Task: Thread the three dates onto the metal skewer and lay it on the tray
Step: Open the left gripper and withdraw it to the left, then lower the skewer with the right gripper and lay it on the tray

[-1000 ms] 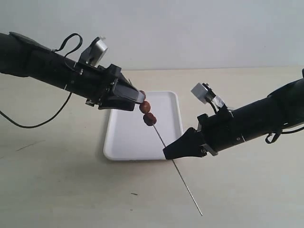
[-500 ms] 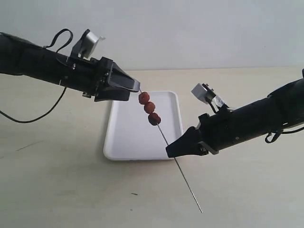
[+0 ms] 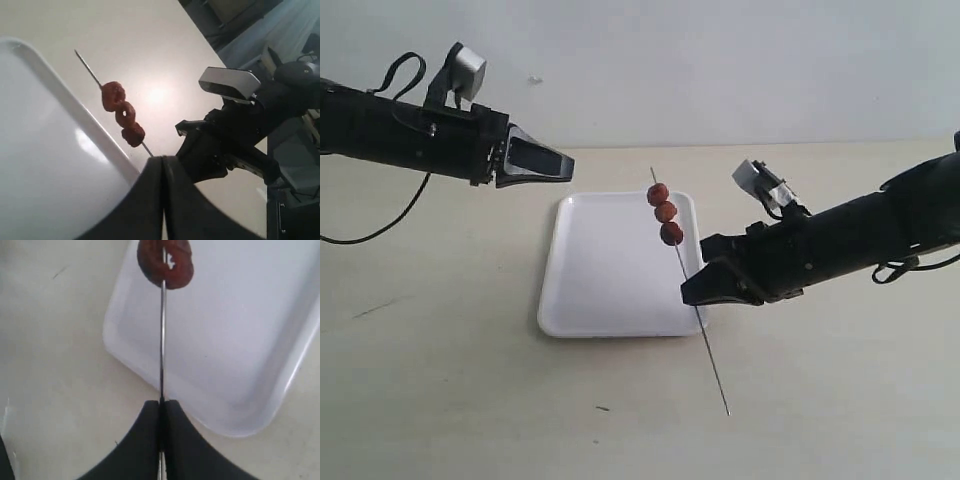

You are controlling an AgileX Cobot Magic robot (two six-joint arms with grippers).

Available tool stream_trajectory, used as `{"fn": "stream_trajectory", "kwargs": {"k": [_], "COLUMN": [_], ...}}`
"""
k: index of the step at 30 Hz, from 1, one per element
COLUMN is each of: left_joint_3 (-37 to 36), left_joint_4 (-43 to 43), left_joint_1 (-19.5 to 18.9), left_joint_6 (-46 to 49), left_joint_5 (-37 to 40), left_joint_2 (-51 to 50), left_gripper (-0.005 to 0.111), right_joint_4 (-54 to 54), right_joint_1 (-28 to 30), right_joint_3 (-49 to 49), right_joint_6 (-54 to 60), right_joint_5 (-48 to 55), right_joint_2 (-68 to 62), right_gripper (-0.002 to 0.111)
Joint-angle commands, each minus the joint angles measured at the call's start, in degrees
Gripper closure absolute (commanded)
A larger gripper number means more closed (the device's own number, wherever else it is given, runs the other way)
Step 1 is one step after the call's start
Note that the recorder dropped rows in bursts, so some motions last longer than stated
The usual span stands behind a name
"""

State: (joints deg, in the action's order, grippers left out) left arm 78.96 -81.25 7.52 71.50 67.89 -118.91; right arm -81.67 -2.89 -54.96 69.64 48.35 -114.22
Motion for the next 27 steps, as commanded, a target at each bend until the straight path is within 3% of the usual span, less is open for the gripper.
{"fn": "stream_trajectory", "kwargs": {"k": [1, 4, 8, 13, 27], "left_joint_3": [-3.72, -8.04, -14.30, -20.85, -27.09], "left_joint_4": [-7.43, -10.72, -11.53, -14.95, -16.73], "left_joint_1": [-0.19, -0.19, -0.19, -0.19, -0.19], "left_joint_6": [7.98, 13.37, 17.50, 20.17, 24.07], "left_joint_5": [-0.57, -4.32, -15.62, -26.13, -33.35], "left_joint_2": [2.63, 5.78, 12.08, 20.45, 34.88], "left_gripper": [0.107, 0.107, 0.107, 0.107, 0.107], "right_joint_4": [2.90, 7.01, 13.30, 18.04, 20.72], "right_joint_1": [-1.06, -4.41, -8.73, -9.78, -10.47], "right_joint_3": [-3.28, -6.43, -11.18, -15.25, -20.26], "right_joint_6": [-7.82, -14.11, -24.98, -37.15, -46.01], "right_joint_5": [-1.26, -5.25, -9.78, -8.86, -8.06], "right_joint_2": [0.33, 0.33, 0.22, -1.04, -9.14], "right_gripper": [0.108, 0.108, 0.108, 0.108, 0.108]}}
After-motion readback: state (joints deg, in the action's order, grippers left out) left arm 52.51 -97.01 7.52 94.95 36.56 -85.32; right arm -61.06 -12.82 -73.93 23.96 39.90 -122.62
